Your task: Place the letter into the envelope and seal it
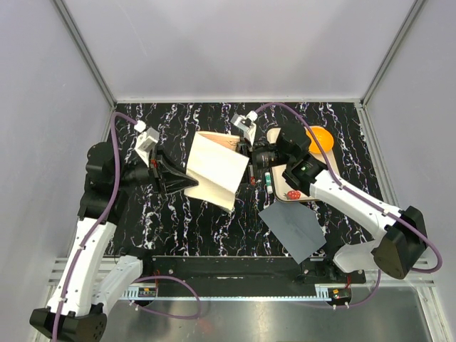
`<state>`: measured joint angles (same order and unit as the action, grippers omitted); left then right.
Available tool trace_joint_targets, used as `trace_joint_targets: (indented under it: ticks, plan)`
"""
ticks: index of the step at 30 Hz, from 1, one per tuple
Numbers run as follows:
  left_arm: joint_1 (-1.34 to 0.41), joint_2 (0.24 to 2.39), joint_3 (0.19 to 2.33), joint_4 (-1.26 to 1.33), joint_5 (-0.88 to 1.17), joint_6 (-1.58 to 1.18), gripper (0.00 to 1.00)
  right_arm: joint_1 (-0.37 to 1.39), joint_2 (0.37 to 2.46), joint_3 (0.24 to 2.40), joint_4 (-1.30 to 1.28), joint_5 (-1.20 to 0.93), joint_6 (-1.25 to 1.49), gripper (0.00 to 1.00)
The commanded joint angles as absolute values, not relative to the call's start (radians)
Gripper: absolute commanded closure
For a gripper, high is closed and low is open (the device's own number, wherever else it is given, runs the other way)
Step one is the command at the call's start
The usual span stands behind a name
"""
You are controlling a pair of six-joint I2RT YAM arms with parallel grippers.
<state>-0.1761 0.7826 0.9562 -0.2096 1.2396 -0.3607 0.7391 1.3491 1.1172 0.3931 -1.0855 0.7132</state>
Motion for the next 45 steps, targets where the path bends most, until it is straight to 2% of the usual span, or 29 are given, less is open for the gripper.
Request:
trace_joint_targets:
  ticks: [1, 2, 3, 5, 6, 9, 10, 12, 13, 14, 16, 20, 26, 32, 37, 38, 41, 42, 44, 45]
  plan:
    - [-0.178, 0.775, 0.951, -0.064, 1.276, -0.443, 0.86, 0.744, 1.327, 1.154, 0.377, -1.097, 0.683, 0.82]
    - [-0.179, 0.775, 0.953, -0.064, 1.275, -0.448, 0.92, 0.738, 1.324, 1.166, 0.324, -1.098, 0.661, 0.67]
    - [-0.179, 0.773, 0.956, -0.075, 1.273, -0.452, 1.00, 0.730, 1.318, 1.176, 0.286, -1.104, 0.646, 0.41]
    - [-0.176, 0.770, 0.962, -0.103, 1.267, -0.440, 1.00, 0.660, 1.302, 1.199, 0.194, -1.115, 0.631, 0.29]
    - [-0.175, 0.769, 0.965, -0.141, 1.261, -0.417, 1.00, 0.622, 1.295, 1.204, 0.178, -1.146, 0.634, 0.17]
    - [-0.167, 0.768, 0.968, -0.207, 1.209, -0.388, 1.00, 0.467, 1.261, 1.242, 0.060, -1.225, 0.550, 0.02]
    - [-0.166, 0.779, 0.968, -0.216, 1.186, -0.387, 1.00, 0.431, 1.240, 1.259, -0.104, -1.220, 0.499, 0.00]
    - [-0.166, 0.796, 0.971, -0.235, 1.163, -0.403, 1.00, 0.341, 1.227, 1.351, -0.297, -1.157, 0.295, 0.00]
    - [-0.164, 0.814, 0.974, -0.239, 1.157, -0.406, 1.00, 0.330, 1.226, 1.394, -0.506, -1.126, 0.203, 0.00]
    - [-0.164, 0.822, 0.982, -0.245, 1.160, -0.400, 1.00, 0.330, 1.226, 1.486, -0.599, -1.082, 0.013, 0.00]
    - [-0.167, 0.839, 0.988, -0.268, 1.135, -0.393, 1.00, 0.330, 1.227, 1.570, -0.719, -1.010, -0.083, 0.00]
    - [-0.202, 0.851, 1.014, -0.287, 1.161, -0.344, 1.00, 0.389, 1.244, 1.673, -0.796, -0.903, -0.244, 0.00]
    - [-0.290, 0.838, 1.040, -0.325, 1.169, -0.238, 1.00, 0.722, 1.322, 1.740, -0.877, -0.678, -0.454, 0.00]
    - [-0.328, 0.844, 1.074, -0.409, 1.187, -0.121, 1.00, 0.839, 1.391, 1.756, -0.897, -0.621, -0.558, 0.03]
    - [-0.347, 0.848, 1.089, -0.426, 1.209, -0.080, 1.00, 0.934, 1.408, 1.732, -0.896, -0.575, -0.607, 0.19]
    - [-0.350, 0.850, 1.089, -0.431, 1.215, -0.072, 1.00, 0.942, 1.410, 1.721, -0.891, -0.571, -0.615, 0.28]
    - [-0.354, 0.850, 1.098, -0.460, 1.210, -0.032, 1.00, 0.954, 1.410, 1.707, -0.894, -0.575, -0.617, 0.41]
    - [-0.354, 0.853, 1.107, -0.486, 1.210, -0.008, 1.00, 0.956, 1.410, 1.706, -0.893, -0.581, -0.615, 0.50]
    - [-0.354, 0.857, 1.120, -0.518, 1.197, 0.038, 1.00, 0.960, 1.408, 1.701, -0.899, -0.587, -0.606, 0.59]
    - [-0.354, 0.861, 1.137, -0.547, 1.190, 0.075, 1.00, 0.960, 1.408, 1.700, -0.899, -0.586, -0.595, 0.67]
